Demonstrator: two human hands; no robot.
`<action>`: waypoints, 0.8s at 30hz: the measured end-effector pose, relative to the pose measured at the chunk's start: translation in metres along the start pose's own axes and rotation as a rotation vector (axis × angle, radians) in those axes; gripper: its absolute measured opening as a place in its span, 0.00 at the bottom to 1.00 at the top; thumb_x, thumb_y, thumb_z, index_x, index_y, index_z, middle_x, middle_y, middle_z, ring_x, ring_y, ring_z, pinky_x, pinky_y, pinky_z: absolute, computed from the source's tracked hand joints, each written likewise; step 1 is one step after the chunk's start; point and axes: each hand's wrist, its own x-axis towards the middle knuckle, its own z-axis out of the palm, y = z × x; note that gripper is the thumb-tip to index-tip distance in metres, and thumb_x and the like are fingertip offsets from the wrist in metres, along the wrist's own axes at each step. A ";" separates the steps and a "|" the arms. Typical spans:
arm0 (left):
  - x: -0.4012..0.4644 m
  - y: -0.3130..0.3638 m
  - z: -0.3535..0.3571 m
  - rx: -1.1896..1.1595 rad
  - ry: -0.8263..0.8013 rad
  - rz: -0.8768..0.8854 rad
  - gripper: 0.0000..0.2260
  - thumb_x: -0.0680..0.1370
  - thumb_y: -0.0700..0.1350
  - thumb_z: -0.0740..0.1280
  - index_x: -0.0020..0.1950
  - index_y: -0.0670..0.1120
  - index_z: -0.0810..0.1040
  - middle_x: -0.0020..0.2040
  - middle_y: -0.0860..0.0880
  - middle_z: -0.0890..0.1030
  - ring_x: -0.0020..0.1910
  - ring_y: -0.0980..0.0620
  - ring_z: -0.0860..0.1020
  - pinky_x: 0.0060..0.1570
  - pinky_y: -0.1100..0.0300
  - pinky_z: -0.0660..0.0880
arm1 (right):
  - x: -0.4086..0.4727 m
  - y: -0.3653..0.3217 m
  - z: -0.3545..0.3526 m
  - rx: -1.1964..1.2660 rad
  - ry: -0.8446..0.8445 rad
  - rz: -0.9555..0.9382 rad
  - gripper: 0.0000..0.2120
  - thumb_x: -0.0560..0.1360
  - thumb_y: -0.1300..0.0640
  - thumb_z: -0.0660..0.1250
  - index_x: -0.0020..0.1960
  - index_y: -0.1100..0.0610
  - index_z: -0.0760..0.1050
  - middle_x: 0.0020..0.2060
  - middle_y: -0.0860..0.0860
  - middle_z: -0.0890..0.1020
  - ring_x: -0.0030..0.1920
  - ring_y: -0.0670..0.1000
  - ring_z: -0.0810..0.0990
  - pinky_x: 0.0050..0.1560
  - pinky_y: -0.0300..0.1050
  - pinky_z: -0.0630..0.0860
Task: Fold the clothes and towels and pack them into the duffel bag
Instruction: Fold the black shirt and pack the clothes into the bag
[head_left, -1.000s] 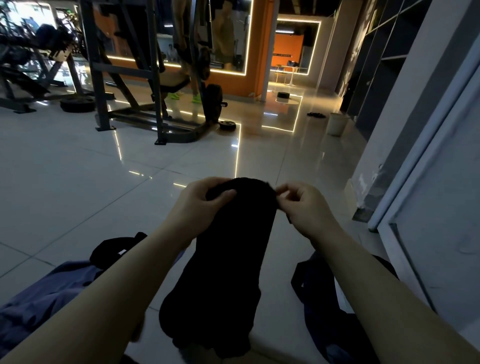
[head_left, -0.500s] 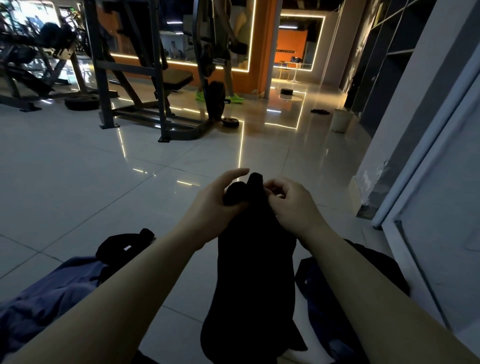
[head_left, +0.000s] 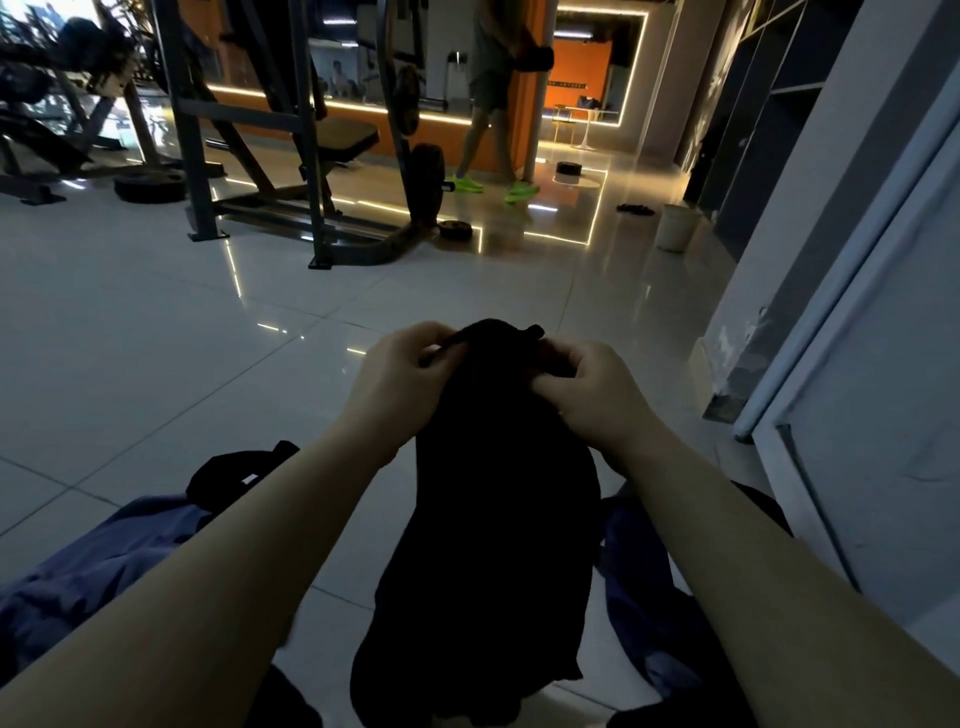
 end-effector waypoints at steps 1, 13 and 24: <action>0.002 -0.004 -0.003 0.047 0.074 -0.015 0.07 0.79 0.45 0.65 0.43 0.54 0.78 0.43 0.46 0.83 0.41 0.47 0.81 0.44 0.51 0.77 | 0.001 0.001 0.000 -0.012 0.022 0.018 0.06 0.73 0.61 0.69 0.50 0.61 0.80 0.44 0.60 0.83 0.45 0.59 0.82 0.50 0.59 0.79; 0.008 -0.007 -0.017 0.293 0.144 0.009 0.13 0.78 0.47 0.66 0.62 0.48 0.74 0.56 0.48 0.76 0.54 0.51 0.76 0.50 0.56 0.73 | 0.000 0.009 -0.006 -0.104 0.099 0.086 0.04 0.73 0.57 0.72 0.44 0.51 0.77 0.43 0.51 0.81 0.47 0.53 0.81 0.53 0.52 0.79; 0.003 0.003 0.008 0.175 -0.156 0.075 0.10 0.72 0.42 0.74 0.52 0.50 0.82 0.47 0.49 0.83 0.47 0.52 0.81 0.47 0.62 0.76 | -0.009 -0.009 -0.003 -0.050 0.004 0.027 0.04 0.73 0.56 0.71 0.44 0.49 0.78 0.42 0.49 0.82 0.45 0.48 0.81 0.48 0.44 0.79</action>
